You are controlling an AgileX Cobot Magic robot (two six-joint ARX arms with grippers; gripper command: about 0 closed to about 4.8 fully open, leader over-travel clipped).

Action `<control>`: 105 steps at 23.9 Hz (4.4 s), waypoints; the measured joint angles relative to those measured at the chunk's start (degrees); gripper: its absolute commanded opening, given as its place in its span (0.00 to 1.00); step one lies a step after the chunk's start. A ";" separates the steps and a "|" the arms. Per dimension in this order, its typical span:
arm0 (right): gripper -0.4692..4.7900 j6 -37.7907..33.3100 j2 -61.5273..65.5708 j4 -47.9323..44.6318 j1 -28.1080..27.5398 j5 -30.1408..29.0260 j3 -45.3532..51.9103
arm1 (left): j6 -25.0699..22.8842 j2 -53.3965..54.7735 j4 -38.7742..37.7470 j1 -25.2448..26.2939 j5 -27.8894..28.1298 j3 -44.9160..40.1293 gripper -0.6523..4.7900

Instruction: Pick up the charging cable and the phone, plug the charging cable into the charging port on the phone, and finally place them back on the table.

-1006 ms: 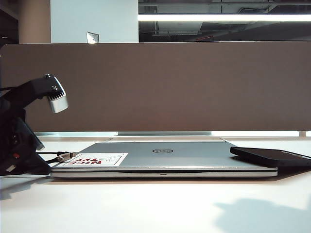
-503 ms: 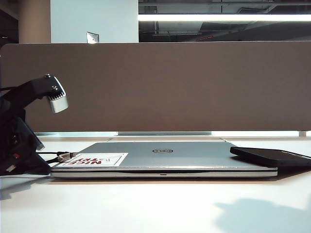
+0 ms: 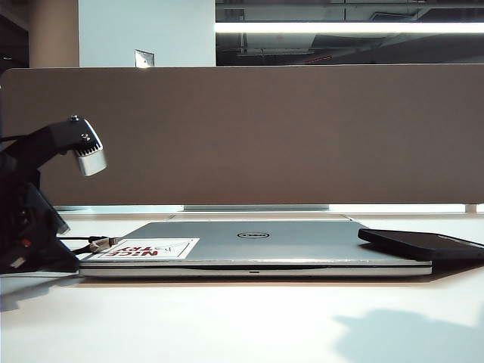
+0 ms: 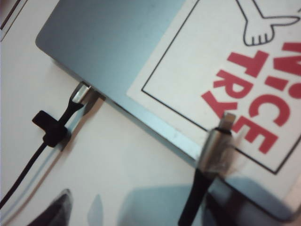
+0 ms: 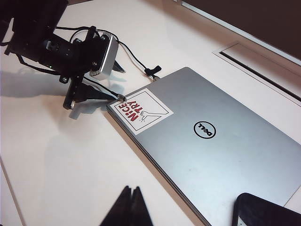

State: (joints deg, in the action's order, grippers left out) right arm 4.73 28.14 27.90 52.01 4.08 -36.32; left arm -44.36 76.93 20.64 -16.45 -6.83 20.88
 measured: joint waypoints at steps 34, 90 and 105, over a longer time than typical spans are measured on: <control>0.08 -9.16 -0.02 -3.13 -0.26 4.98 -0.04 | 32.57 -14.60 -9.81 -5.99 0.00 7.23 0.11; 0.77 -54.23 32.76 -31.28 -56.72 -38.82 16.48 | 48.96 -8.83 -11.61 -22.51 -0.04 7.30 0.11; 0.76 -52.74 40.70 -39.26 -56.78 -41.03 17.09 | 48.94 -8.83 -11.43 -22.51 -0.04 7.30 0.11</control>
State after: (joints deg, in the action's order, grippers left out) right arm -48.01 68.84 -11.35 -4.78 -36.95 -19.22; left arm 4.58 68.10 9.21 -38.96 -6.87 28.18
